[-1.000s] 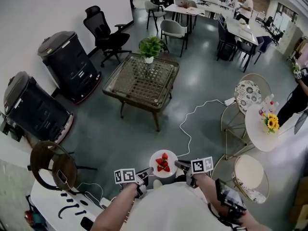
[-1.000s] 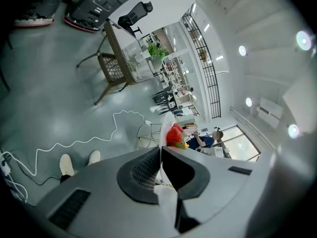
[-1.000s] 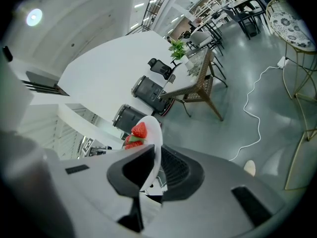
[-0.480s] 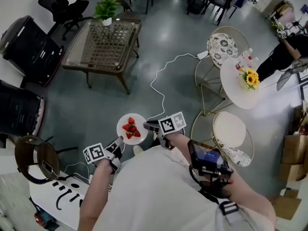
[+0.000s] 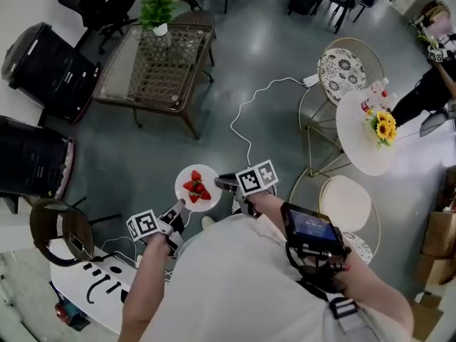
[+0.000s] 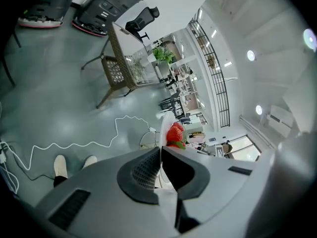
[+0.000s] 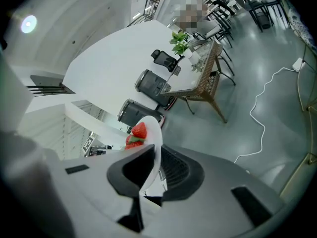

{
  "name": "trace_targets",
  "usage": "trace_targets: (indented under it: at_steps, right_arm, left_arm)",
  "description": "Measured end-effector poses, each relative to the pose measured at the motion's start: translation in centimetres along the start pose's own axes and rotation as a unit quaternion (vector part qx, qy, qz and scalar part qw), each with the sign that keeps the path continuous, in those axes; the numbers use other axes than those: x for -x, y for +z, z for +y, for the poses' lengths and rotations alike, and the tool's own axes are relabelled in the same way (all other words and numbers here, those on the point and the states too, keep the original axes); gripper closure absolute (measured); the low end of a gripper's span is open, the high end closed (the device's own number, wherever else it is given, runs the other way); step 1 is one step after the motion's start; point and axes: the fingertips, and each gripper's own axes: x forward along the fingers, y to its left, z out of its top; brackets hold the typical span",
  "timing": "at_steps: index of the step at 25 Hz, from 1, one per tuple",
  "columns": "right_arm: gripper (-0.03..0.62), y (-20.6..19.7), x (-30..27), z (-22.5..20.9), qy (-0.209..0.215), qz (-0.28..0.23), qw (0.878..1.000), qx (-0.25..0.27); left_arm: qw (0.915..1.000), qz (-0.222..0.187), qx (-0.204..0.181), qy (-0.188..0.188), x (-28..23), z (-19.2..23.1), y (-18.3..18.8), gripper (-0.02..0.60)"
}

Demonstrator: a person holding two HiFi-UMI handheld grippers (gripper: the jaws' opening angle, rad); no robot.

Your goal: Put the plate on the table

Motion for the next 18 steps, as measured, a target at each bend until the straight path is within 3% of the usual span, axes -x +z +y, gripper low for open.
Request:
trace_targets:
  at_steps: [3, 18]
  right_arm:
    - [0.565, 1.6, 0.8, -1.1, 0.003, 0.000, 1.000, 0.000]
    - [0.565, 6.3, 1.1, -3.7, 0.034, 0.010, 0.999, 0.004]
  left_arm:
    - [0.9998, -0.003, 0.018, 0.007, -1.7, -0.7, 0.6, 0.565]
    - [0.9987, -0.038, 0.017, 0.029, -5.1, -2.4, 3.7, 0.565]
